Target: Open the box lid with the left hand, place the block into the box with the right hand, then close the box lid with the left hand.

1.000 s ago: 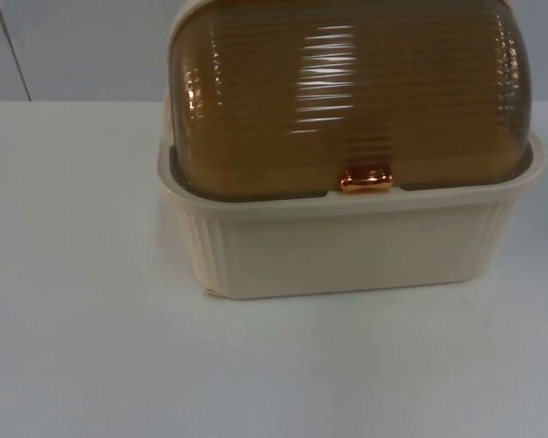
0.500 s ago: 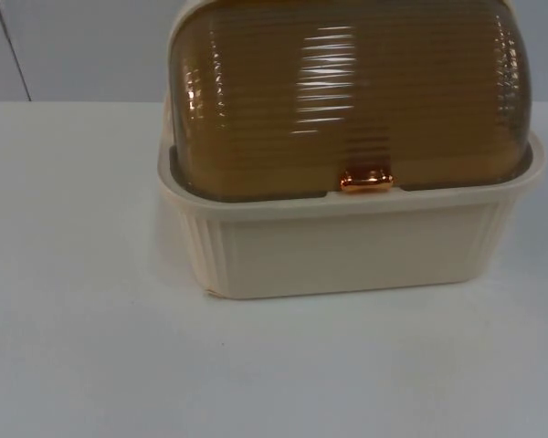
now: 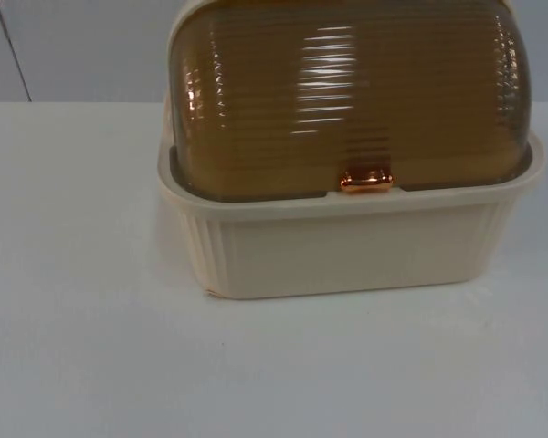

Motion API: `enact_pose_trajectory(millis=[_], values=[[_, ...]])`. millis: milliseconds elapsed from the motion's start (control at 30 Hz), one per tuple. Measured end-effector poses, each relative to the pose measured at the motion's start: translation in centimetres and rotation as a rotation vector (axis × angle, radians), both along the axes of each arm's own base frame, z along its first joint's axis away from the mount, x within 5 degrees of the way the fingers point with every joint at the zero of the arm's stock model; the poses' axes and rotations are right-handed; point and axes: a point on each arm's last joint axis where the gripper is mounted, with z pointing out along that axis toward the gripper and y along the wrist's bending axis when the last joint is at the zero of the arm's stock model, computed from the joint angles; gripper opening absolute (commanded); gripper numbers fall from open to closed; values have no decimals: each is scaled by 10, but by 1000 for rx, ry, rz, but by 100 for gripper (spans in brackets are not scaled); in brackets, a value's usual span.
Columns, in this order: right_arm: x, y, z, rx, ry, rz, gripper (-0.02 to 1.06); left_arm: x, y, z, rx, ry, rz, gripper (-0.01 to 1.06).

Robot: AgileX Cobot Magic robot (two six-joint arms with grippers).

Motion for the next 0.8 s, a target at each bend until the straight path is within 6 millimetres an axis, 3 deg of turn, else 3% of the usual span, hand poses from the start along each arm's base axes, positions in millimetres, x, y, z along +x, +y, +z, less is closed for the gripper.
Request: enact_pose_trajectory(millis=[167, 367, 567, 800], values=[[-7, 1, -7, -8, 17, 110, 105, -10, 3, -14, -44, 79, -35, 105], [-5, -2, -8, -20, 43, 149, 105, -12, 4, -17, -48, 110, -47, 105], [-6, -4, -10, -29, 63, 180, 105, -32, 5, -15, -50, 95, -37, 105], [-21, -6, -9, -22, 53, 188, 105, -44, 7, -24, -53, 161, -47, 105]])
